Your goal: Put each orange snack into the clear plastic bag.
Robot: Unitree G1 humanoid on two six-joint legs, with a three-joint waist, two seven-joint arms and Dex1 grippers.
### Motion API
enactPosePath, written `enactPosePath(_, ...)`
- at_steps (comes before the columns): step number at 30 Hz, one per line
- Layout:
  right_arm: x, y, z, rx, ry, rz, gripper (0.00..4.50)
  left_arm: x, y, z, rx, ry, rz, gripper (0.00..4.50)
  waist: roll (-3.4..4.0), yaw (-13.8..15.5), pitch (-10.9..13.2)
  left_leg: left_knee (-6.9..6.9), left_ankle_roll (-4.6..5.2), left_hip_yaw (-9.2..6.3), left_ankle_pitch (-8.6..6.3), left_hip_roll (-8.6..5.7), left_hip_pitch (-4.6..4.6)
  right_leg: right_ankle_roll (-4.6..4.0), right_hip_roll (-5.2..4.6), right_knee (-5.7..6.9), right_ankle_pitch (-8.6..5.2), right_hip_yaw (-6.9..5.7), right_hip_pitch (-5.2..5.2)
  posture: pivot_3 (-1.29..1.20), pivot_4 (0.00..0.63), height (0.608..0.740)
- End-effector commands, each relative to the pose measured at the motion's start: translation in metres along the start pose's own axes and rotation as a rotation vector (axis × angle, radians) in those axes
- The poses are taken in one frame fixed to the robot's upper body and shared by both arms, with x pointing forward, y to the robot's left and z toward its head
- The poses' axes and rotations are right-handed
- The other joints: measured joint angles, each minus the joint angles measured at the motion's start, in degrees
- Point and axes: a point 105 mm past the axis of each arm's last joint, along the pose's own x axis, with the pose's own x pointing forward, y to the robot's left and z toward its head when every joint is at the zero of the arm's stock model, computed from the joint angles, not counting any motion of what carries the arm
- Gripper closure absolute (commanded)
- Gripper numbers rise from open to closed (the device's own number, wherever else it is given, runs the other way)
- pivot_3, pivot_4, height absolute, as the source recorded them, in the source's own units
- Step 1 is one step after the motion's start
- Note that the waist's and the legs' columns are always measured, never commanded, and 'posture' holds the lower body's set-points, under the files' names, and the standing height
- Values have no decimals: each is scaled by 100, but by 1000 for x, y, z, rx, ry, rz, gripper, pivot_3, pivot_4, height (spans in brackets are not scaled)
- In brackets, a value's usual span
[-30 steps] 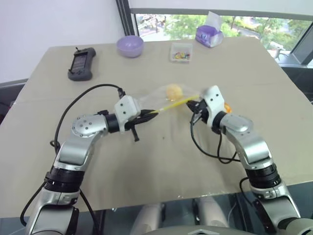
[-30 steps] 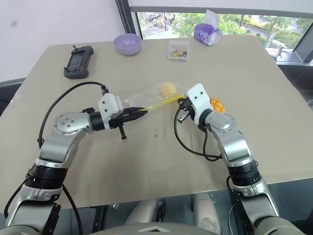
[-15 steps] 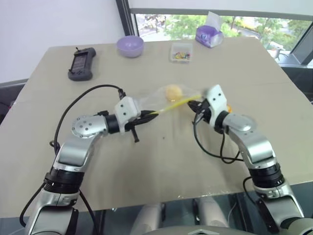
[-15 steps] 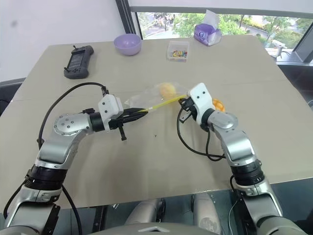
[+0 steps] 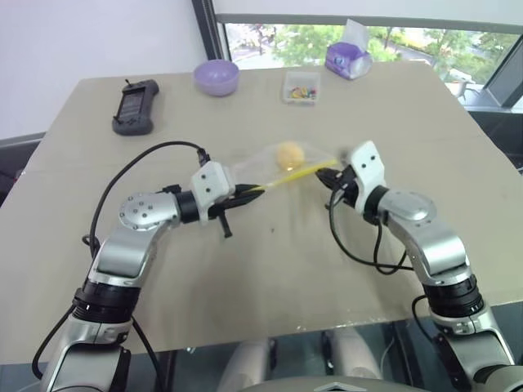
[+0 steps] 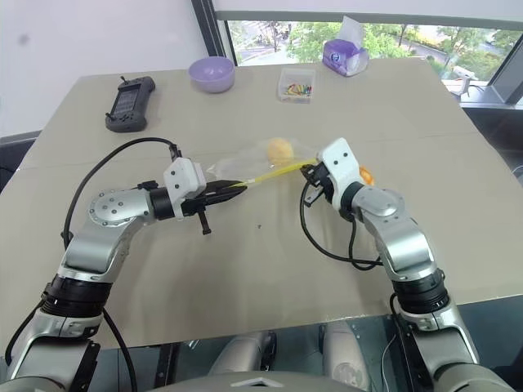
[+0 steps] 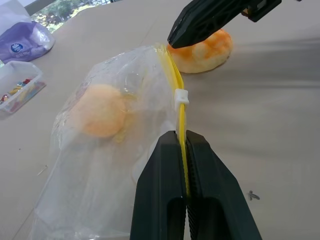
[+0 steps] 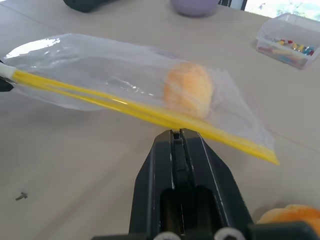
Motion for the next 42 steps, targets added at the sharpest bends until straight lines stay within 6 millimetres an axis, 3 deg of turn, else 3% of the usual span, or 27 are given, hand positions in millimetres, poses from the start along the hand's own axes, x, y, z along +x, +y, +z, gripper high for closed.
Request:
enactPosePath(1, 3, 0, 18, -31, -61, 0, 4481, -1, -2, 9, 44, -20, -7, 4500, 0, -1, 0, 0, 0, 0, 0, 0, 0, 0, 0, 0, 0, 0, 0, 0, 150, 740)
enactPosePath(25, 3, 10, 31, -9, -101, 63, 4481, -2, -9, 4, 47, -9, -31, 4500, 0, 0, 0, 0, 0, -1, 0, 0, 0, 0, 0, 0, 0, -1, 0, 0, 150, 740)
enactPosePath(35, 9, 16, 21, 16, -76, 91, 4481, 0, -12, 5, 47, -19, -45, 4500, 0, -1, 0, 0, 0, -1, 0, 0, 0, 0, 0, -1, 0, 0, 0, 0, 150, 740)
enactPosePath(42, 17, 15, 27, 242, -156, 88, 4481, 0, -17, 5, 37, -29, -55, 4500, 0, -6, 0, -1, 0, -1, 0, 1, 0, 0, 0, 0, 0, 0, -1, 0, 150, 740)
